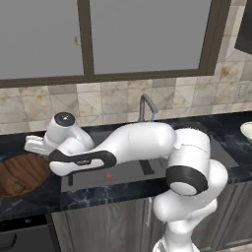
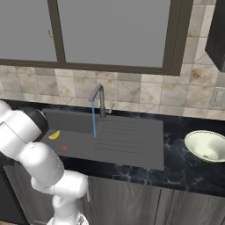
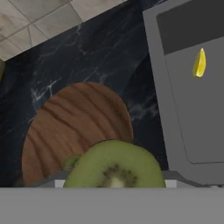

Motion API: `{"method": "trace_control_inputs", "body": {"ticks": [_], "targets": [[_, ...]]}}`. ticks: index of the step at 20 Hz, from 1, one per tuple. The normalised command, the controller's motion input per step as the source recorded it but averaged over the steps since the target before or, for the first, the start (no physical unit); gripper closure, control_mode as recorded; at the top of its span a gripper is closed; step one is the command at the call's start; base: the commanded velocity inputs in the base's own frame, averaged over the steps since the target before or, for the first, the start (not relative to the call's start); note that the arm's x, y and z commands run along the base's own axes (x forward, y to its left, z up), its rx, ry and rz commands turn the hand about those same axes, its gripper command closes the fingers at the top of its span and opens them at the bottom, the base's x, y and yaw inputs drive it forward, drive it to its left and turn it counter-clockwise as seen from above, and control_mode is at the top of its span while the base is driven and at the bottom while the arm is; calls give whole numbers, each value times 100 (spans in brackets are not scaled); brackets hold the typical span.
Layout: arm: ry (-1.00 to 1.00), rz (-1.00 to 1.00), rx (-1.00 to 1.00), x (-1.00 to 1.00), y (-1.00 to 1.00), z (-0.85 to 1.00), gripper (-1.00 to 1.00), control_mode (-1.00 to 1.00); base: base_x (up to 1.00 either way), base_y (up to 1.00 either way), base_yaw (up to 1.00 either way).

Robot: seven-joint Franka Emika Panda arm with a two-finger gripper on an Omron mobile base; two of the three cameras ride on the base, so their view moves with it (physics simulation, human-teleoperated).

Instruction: Pick the kiwis from the sink and place them in one bowl. Place the lemon wedge in the other bowl. Then turn off the sink faucet.

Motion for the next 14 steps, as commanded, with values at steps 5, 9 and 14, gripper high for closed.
{"method": "trace_control_inputs", "body": {"ticks": [5, 9, 14], "targets": [[0, 0, -1, -4, 73, -1, 100, -100, 0, 0, 0], [1, 0, -5, 3, 70, -14, 100, -100, 0, 0, 0], [0, 0, -9, 8, 83, -27, -100, -100, 0, 0, 0]]}}
